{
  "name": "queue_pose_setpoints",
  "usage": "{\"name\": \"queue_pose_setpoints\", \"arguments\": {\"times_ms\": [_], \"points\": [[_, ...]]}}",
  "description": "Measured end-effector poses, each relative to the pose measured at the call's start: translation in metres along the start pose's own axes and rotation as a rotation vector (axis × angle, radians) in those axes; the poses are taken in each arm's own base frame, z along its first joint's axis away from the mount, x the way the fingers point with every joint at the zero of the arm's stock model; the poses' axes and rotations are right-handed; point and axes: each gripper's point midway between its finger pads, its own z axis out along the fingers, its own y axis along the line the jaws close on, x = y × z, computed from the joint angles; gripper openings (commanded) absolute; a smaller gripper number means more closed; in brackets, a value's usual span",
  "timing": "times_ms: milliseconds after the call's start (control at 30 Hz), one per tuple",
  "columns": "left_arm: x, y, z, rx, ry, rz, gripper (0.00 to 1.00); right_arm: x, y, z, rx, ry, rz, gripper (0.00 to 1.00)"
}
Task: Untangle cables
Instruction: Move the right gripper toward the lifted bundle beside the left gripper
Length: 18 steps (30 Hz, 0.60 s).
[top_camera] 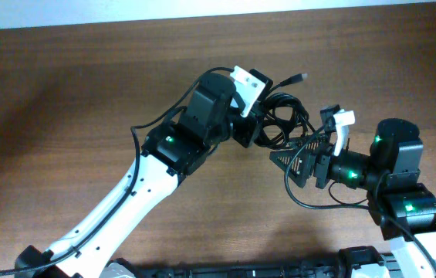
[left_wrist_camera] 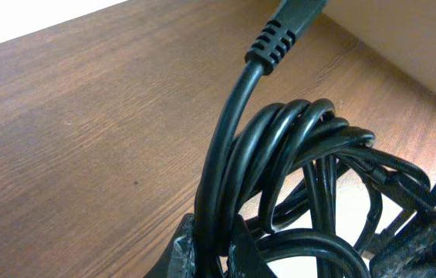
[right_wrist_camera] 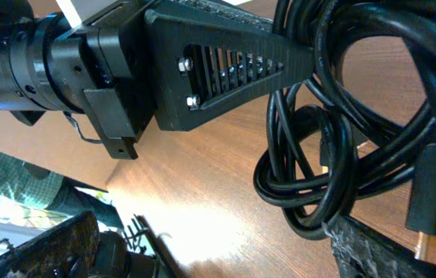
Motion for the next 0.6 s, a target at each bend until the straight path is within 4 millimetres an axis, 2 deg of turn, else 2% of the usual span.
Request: {"name": "queue_pose_setpoints", "arguments": {"times_ms": [233, 533, 600], "points": [[0.013, 0.008, -0.001, -0.048, 0.052, 0.053, 0.0, -0.001, -0.003, 0.0, 0.018, -0.007, 0.0, 0.94], [0.004, -0.002, -0.001, 0.01, 0.017, 0.077, 0.0, -0.003, -0.012, 0.0, 0.066, -0.019, 0.002, 0.93], [-0.001, -0.009, -0.001, 0.049, -0.004, 0.084, 0.0, -0.003, -0.012, 0.0, 0.069, -0.02, 0.001, 0.91]]}}
